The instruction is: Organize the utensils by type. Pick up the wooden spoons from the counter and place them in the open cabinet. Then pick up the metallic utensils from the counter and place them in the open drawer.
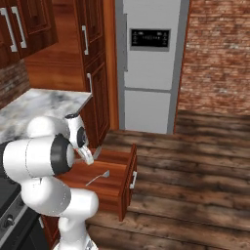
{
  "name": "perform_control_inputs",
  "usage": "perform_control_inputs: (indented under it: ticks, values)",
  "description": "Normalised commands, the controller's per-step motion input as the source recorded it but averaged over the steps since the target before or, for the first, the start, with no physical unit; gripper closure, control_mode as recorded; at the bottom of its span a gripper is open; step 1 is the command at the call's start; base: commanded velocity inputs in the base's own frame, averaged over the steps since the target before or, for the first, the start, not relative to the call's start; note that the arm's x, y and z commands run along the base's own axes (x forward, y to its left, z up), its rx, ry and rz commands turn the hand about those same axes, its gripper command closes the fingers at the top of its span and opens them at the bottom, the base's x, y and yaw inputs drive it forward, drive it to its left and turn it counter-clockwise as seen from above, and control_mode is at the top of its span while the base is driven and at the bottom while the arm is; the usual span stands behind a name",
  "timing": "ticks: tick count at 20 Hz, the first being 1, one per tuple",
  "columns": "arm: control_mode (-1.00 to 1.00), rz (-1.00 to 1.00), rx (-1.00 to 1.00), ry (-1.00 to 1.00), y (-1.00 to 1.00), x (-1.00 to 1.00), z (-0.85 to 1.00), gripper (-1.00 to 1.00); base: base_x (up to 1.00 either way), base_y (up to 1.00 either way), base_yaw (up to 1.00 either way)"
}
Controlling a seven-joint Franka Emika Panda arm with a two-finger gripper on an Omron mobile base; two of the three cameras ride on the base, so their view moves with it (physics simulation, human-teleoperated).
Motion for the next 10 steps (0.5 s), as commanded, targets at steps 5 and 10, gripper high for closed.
perform_control_inputs:
  ticks: [5, 10]
  values:
    - [-1.00, 0.20, 0.08, 0.00, 0.00, 0.20, -0.48, 1.00, 0.00, 0.00, 0.00]
    - [-1.00, 0.17, 0.01, 0.00, 0.06, 0.34, -0.38, 1.00, 0.00, 0.00, 0.00]
